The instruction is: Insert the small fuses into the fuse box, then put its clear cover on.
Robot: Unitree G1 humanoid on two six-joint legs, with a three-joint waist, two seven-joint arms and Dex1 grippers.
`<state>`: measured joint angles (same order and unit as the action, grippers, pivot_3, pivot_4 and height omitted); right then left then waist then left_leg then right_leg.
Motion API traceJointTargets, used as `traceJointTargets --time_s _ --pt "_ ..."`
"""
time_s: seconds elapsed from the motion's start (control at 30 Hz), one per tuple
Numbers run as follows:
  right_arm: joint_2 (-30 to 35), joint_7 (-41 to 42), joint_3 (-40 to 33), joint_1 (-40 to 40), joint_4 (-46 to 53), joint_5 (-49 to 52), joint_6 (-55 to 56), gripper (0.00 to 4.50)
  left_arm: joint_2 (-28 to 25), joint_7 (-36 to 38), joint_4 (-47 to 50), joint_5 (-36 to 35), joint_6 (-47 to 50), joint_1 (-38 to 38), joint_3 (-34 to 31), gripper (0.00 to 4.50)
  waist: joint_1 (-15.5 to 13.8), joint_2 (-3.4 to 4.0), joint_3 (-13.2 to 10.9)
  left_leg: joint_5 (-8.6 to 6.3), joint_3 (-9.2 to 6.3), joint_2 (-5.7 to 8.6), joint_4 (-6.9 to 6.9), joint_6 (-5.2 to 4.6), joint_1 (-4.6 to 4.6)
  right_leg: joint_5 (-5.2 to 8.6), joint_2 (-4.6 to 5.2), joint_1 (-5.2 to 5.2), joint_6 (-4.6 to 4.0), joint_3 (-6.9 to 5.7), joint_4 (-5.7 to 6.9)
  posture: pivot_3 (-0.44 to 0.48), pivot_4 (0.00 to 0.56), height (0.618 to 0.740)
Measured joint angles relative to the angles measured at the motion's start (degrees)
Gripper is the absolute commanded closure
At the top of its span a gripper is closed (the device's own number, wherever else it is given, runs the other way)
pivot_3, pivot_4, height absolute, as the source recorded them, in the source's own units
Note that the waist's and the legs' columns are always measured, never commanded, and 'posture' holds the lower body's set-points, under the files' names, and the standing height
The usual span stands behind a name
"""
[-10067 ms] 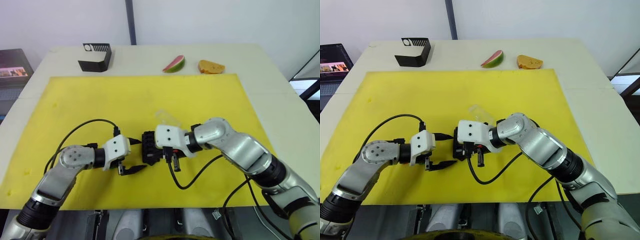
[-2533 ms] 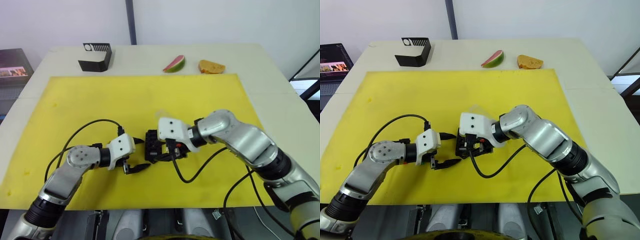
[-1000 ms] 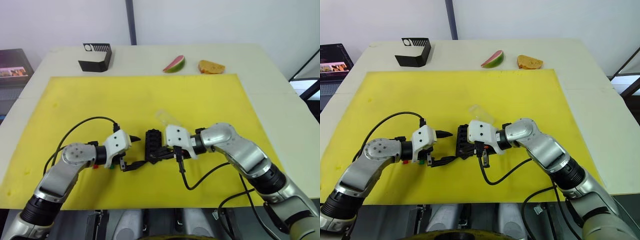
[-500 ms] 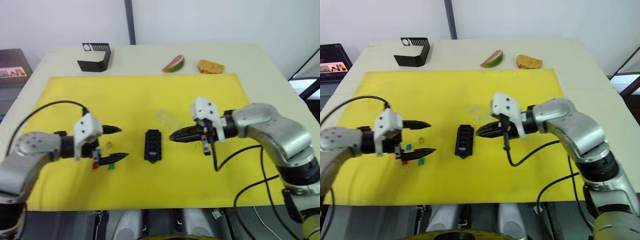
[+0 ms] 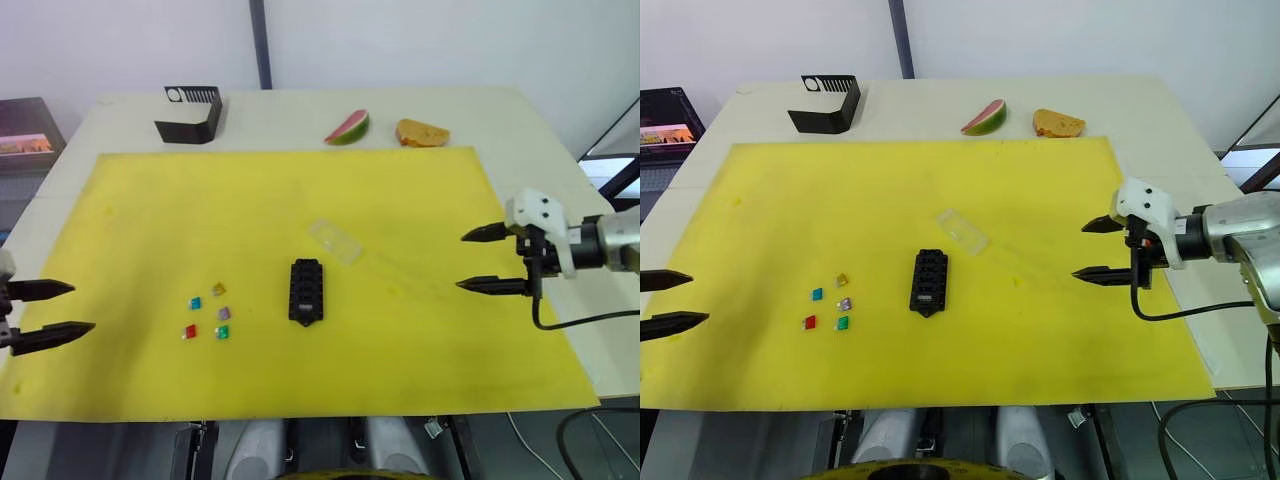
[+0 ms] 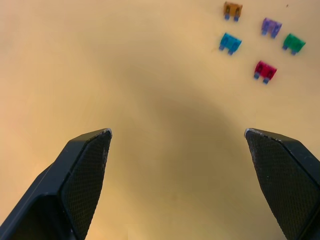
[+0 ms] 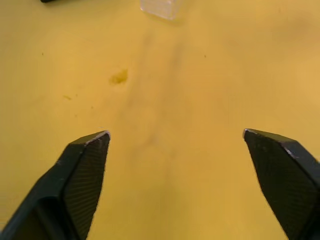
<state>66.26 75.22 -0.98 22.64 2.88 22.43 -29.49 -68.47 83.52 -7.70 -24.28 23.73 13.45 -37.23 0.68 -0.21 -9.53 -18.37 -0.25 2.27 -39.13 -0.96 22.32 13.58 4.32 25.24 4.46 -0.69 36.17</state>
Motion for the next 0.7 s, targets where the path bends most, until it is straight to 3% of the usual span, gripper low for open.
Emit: traceJointTargets --time_s 0.13,0.27,0.37,0.5,0.6,0.7 --pt "-1.1 -0.72 0.12 1.25 0.37 -0.05 -0.59 0.05 0.32 0.1 1.65 -0.22 0.16 -0.17 0.07 0.0 0.05 0.01 0.0 0.0 0.0 0.0 0.0 0.01 0.01 0.0 0.02 0.02 0.0 0.01 0.01 0.0 0.15 0.74" --pt "-6.89 -1.87 1.54 7.83 5.31 3.55 -5.68 0.05 1.75 0.47 8.29 -3.08 3.54 0.25 2.0 0.0 0.36 0.07 -0.02 0.0 0.02 -0.02 0.09 0.02 0.02 -0.08 0.02 0.12 0.14 0.01 0.04 0.0 0.15 0.74" --pt "-12.4 -2.64 5.8 13.34 10.93 6.05 -9.69 0.05 2.78 1.58 13.42 -6.91 9.03 2.02 3.36 0.0 0.38 0.08 -0.03 0.0 0.03 -0.02 0.12 0.03 0.07 -0.09 0.02 0.18 0.15 -0.01 0.05 0.0 0.15 0.74" --pt "-20.48 -4.96 13.84 20.16 14.74 5.64 -12.55 0.05 4.31 1.18 13.4 -9.44 14.56 1.3 8.83 0.0 0.15 0.06 -0.02 0.01 0.03 -0.01 0.06 0.04 0.07 -0.09 0.02 0.16 0.16 -0.02 0.08 0.0 0.15 0.74" --pt "-26.54 -6.97 19.6 23.33 15.11 2.82 -12.02 0.05 5.12 0.94 9.47 -10.42 18.56 -3.74 14.28 0.0 -0.27 0.02 0.0 0.01 0.01 0.02 -0.03 0.03 0.09 -0.09 0.04 0.13 0.16 -0.07 0.09 0.0 0.15 0.74" --pt "-30.44 -8.21 23.5 24.29 15.3 0.85 -10.74 0.0 5.89 1.35 5.92 -11.37 21.05 -8.58 18.98 0.92 -0.08 -0.05 0.04 0.05 0.01 0.07 -0.05 0.11 0.1 -0.1 0.05 0.14 0.17 -0.07 0.11 0.0 0.15 0.74"
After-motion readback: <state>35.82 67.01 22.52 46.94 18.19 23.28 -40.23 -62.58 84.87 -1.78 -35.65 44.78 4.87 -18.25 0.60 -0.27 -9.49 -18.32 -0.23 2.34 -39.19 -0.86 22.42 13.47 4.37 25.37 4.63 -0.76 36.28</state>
